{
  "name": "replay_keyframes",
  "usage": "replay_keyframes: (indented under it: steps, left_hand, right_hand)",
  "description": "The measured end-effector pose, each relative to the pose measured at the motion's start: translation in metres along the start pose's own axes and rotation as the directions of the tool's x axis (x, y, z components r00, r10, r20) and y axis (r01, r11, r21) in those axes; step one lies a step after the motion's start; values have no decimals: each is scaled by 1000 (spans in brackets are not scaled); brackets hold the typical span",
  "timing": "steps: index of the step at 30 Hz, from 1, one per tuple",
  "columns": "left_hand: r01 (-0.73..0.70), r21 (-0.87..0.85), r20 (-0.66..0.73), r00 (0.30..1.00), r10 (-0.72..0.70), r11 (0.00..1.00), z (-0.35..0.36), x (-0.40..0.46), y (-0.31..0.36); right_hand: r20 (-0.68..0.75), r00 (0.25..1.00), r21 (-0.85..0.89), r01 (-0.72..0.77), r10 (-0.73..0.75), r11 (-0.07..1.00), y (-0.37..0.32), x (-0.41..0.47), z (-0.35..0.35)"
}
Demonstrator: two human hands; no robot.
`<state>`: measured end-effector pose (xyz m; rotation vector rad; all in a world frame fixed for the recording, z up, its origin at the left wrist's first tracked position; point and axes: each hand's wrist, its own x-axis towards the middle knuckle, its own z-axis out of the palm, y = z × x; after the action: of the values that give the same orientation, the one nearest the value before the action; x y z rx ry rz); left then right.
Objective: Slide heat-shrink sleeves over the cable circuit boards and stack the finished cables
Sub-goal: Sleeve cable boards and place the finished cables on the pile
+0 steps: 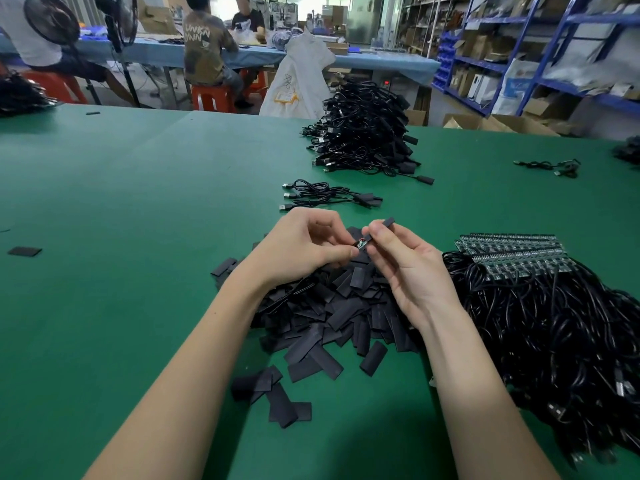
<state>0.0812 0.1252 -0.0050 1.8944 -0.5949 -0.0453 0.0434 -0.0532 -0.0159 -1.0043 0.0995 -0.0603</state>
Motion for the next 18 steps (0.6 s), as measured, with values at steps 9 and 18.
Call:
replay_keyframes:
  steps: [9,18]
  left_hand:
    - [-78,93,-52,995,84,993,3,0,0]
    - [-139,24,-148,979,141,990,13,0,6]
  right_hand:
    - [15,1000,-16,2,-2,1000,3,2,0]
    - [-14,1000,100,-24,25,995,-1,3,0]
